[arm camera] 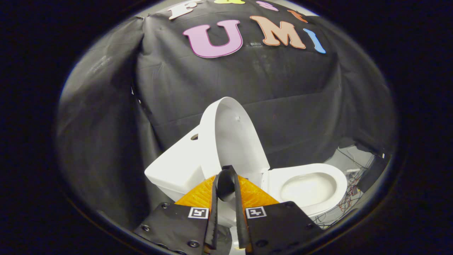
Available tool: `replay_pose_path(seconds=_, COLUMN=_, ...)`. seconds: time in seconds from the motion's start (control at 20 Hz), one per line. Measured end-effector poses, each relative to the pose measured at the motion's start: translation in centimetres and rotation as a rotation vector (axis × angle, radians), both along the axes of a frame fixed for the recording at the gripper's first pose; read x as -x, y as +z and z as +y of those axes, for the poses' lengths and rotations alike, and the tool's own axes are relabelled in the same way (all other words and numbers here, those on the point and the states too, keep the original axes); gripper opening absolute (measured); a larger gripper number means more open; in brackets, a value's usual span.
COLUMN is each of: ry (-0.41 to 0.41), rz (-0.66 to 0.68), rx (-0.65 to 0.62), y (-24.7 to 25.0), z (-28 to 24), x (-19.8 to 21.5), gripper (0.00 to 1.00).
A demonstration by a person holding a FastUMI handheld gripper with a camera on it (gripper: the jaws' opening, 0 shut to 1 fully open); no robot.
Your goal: Open the toilet lid.
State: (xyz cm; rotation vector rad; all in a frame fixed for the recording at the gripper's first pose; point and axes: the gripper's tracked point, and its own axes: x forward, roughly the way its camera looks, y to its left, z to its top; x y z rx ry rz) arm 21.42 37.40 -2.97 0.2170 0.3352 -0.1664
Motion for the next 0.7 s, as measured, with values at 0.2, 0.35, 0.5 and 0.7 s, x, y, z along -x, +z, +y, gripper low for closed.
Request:
replay_pose_path(seconds=0.2, ry=0.064, rz=-0.043, rx=-0.003, y=0.7, z=1.1, x=-0.5, gripper=0.39)
replay_pose_path(seconds=0.35, ry=0.112, rz=-0.032, rx=-0.009, y=0.3, z=1.7, x=-0.1, gripper=0.72)
replay_pose_path(seconds=0.5, ry=0.131, rz=-0.040, rx=0.024, y=0.6, z=1.2, x=1.0, gripper=0.96)
replay_pose_path(seconds=0.7, ry=0.138, rz=-0.052, rx=0.036, y=1.4, z=-0.3, x=2.7, gripper=0.99)
